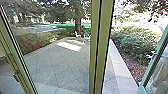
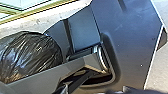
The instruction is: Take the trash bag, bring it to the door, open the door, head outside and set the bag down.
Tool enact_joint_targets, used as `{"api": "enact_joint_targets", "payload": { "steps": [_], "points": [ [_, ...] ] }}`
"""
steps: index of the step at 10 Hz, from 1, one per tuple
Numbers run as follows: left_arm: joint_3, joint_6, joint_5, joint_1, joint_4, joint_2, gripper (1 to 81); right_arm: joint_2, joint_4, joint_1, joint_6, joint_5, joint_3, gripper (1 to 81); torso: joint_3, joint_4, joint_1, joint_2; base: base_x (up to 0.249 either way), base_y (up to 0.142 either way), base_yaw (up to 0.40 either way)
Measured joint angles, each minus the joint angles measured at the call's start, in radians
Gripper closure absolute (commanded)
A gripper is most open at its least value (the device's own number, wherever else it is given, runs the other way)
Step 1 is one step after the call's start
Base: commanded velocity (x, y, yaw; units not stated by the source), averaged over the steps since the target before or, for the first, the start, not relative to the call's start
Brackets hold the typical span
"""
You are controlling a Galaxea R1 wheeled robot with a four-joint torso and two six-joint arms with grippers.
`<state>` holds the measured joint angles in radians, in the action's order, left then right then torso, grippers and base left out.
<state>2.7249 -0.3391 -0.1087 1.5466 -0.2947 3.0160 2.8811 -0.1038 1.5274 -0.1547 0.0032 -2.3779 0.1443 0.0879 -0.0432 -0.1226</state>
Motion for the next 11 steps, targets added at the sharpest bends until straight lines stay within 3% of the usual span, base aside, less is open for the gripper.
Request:
{"api": "enact_joint_targets", "payload": {
  "steps": [6, 11],
  "points": [
    [0.046, -0.023, 0.003, -0.019, 0.002, 0.028, 81.1, 0.130, 0.000, 0.008, -0.002, 0.000, -0.215, 1.0, -0.010, 0.000, 0.000, 0.000, 0.000, 0.000, 0.000],
    [0.046, -0.031, 0.003, -0.019, 0.002, 0.029, 81.1, 0.163, 0.000, 0.013, -0.002, 0.026, -0.262, 1.0, -0.010, 0.000, 0.000, 0.000, 0.000, 0.000, 0.000]
  ]
}}
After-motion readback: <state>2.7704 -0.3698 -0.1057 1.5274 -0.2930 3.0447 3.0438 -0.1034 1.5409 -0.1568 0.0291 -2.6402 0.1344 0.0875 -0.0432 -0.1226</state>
